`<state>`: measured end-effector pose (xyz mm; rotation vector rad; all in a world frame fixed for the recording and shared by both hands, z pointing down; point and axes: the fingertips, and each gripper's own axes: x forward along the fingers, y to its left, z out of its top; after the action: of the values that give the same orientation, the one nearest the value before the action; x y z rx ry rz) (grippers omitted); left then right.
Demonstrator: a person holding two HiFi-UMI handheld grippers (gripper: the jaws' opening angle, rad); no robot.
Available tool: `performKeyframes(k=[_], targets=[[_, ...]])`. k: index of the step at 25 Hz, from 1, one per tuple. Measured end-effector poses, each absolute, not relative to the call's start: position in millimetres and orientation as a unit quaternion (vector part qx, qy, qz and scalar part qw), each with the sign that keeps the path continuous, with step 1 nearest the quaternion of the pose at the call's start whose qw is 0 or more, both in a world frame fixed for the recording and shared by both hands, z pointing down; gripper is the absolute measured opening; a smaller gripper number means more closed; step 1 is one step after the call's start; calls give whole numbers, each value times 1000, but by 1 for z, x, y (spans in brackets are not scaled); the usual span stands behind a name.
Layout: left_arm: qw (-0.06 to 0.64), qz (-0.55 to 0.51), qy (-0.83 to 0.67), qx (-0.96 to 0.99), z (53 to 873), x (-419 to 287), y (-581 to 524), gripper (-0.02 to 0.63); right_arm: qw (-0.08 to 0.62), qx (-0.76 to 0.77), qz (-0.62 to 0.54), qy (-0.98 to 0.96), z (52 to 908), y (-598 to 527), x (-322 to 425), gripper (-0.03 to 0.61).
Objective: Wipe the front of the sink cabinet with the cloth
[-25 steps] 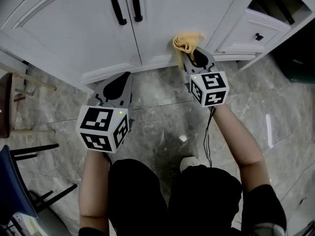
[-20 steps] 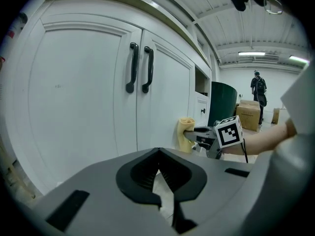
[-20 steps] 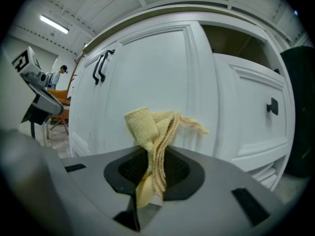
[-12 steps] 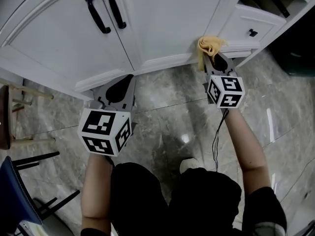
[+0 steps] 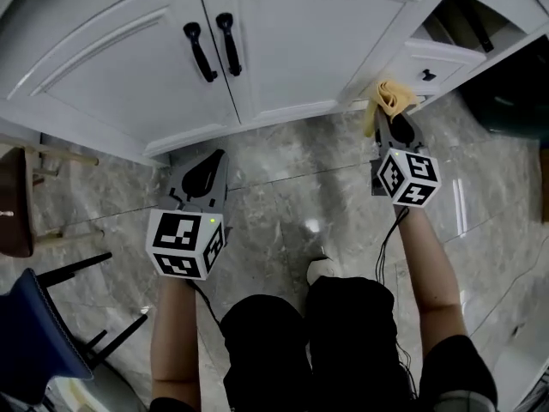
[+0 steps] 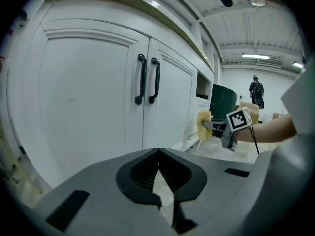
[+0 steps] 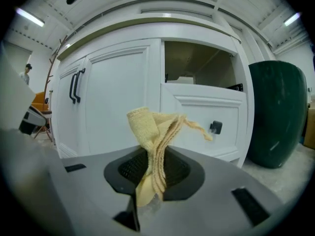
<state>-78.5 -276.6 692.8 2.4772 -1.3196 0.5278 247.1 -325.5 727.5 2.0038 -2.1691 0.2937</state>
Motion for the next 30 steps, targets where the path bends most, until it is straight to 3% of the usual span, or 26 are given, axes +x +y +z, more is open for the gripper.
performKeyframes(k=[7,12,20,25,30], targets=[[184,195,-479,836,628,-102,-238,15,131,658,147,-727,651,-271,243,81],[112,195,-491,842,543,-103,-190,15,160,647,176,-725,586,-230,229,83],[197,180,-512,817,432,-155,-104,14,151,590,194,-769,466,-186,113,83],[225,174,-533,797,383,-204,-56,15,152,547,201,-798,401,-140,31,82],[237,180,-513,805,335,-219,-19,15,170,529,202,-807,337,-89,-5,83]])
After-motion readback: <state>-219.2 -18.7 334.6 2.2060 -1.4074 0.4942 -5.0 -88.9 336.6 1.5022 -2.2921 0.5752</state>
